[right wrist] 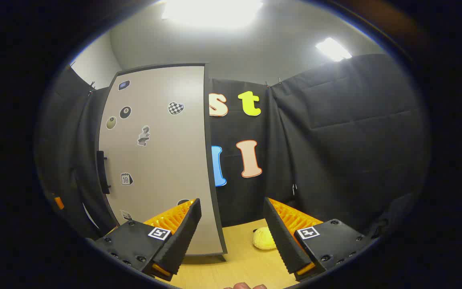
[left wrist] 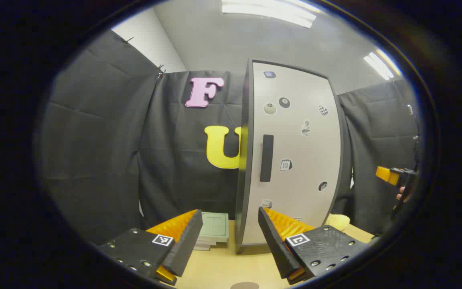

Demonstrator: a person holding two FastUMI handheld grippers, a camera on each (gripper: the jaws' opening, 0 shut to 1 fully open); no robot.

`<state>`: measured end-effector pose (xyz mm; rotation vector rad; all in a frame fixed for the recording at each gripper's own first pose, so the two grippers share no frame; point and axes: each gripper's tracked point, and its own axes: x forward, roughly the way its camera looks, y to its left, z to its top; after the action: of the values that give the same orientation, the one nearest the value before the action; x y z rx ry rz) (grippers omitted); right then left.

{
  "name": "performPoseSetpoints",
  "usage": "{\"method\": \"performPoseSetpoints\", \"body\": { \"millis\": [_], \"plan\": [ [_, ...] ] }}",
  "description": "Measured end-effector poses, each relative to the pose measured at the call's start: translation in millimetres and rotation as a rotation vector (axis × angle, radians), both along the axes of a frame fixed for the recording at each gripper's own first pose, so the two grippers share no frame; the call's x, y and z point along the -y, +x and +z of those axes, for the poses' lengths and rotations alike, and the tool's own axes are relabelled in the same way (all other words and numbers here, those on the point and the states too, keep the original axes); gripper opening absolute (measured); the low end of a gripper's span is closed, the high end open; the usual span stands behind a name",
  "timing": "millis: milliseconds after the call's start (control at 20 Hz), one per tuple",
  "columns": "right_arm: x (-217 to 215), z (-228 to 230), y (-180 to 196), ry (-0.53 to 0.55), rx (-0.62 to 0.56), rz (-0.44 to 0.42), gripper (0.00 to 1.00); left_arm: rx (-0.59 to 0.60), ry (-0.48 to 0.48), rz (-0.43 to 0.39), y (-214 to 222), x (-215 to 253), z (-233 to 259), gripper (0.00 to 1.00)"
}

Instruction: Open the cabinet door with the right hand, grasp the bottle in the cabinet with the left hand and place it on the coaster, then close the cabinet door with the right hand.

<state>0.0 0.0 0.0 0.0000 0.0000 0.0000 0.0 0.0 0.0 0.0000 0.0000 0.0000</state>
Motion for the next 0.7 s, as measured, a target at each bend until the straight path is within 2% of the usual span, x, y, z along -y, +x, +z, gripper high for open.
{"method": "performPoseSetpoints", "body": {
  "millis": [450,700],
  "plan": [
    [-10.7,-0.9,5.4,0.004,-0.018,0.041,0.98,-0.013,0.010,0.002,0.7,6.1,-5.3,0.86],
    [-27.1,-1.1,7.0,0.009,-0.033,0.092,0.98,-0.024,0.002,0.021,0.7,0.4,-11.6,0.86]
  ]
}}
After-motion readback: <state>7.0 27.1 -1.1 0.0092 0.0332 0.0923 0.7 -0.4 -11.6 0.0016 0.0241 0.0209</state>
